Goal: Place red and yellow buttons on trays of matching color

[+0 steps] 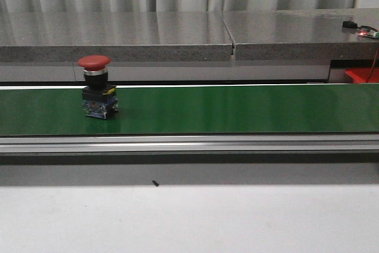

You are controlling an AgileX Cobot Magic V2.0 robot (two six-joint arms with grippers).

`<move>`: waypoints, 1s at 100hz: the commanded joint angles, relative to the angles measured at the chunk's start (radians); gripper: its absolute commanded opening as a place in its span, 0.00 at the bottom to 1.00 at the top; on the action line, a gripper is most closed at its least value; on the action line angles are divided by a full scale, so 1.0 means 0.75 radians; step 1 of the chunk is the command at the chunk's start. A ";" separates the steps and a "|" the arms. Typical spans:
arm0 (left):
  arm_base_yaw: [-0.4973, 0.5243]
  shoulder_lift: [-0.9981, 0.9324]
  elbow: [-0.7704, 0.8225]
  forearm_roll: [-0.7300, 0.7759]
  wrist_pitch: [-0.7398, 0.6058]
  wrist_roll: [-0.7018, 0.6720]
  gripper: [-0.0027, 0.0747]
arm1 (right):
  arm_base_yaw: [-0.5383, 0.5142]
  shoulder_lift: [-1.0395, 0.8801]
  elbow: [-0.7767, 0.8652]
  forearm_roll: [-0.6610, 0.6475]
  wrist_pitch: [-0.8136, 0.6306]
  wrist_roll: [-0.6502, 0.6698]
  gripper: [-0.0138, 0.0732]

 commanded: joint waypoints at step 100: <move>-0.134 -0.508 -0.041 -0.222 0.217 0.141 0.09 | 0.001 -0.009 -0.033 0.022 -0.074 -0.015 0.08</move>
